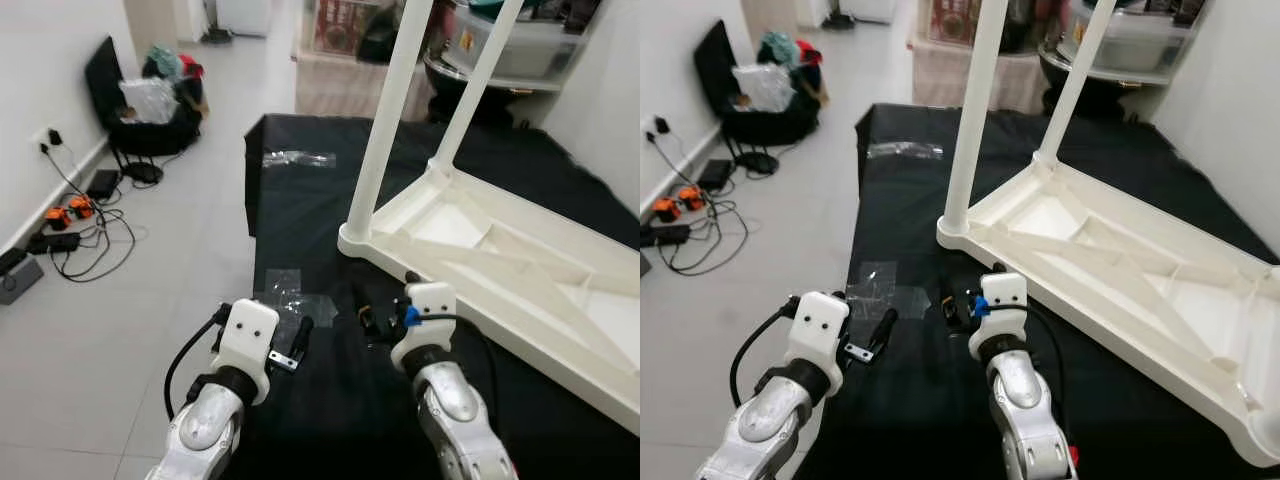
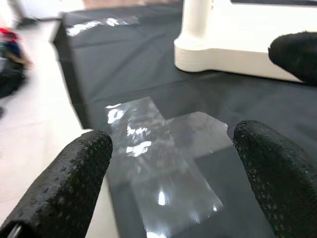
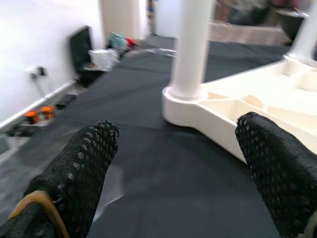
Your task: Building children table
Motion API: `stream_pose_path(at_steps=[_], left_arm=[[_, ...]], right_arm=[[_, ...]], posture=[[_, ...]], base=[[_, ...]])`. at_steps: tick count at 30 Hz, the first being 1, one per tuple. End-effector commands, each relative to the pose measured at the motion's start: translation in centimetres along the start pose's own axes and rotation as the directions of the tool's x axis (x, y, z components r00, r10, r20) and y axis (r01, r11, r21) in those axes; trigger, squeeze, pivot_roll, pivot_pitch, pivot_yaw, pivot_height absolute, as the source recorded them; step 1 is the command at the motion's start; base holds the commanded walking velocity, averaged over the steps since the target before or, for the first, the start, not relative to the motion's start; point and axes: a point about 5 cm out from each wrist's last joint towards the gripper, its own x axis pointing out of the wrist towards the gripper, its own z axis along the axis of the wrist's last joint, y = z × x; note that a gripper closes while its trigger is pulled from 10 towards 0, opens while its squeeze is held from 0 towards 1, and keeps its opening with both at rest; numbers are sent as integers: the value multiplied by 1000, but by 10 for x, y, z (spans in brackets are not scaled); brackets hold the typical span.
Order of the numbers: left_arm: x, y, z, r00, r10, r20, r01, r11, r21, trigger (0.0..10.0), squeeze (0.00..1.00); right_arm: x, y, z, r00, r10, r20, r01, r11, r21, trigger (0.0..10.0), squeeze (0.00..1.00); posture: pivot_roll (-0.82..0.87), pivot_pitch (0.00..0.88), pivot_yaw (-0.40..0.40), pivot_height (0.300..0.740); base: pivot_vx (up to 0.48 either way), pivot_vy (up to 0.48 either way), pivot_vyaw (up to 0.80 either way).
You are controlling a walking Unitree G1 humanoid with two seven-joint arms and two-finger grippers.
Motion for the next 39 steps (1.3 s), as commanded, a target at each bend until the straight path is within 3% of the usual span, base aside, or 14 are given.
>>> stream_pose_path(at_steps=[1,13,26,39], left_arm=[[-2,-3,-4,1000,-3,-14,3,1000,-9,10000,0],[-2,-2,-4,1000,-2,-18,2,1000,-5,10000,0],[-1,-2,-1,1000,5,1,-5,1000,-1,10000,0],[-1,-2,0,1000,1,13,-1,1000,7,10000,0]], right_arm=[[-2,0,-2,1000,1,-13,-1,1000,-5,10000,0],[-2,1,-1,1000,-3,-11,3,1000,-4,10000,0],[-1,-2,1,1000,-13,-11,13,1000,1,10000,0],[2,-4,4,1000,-30,-2,30,1000,9,10000,0]], posture=[[30,0,-79,740],[32,0,-81,740],[31,0,-79,740],[32,0,-76,740]], base=[[-292,0,0],[-292,0,0],[0,0,0],[19,-420,0]])
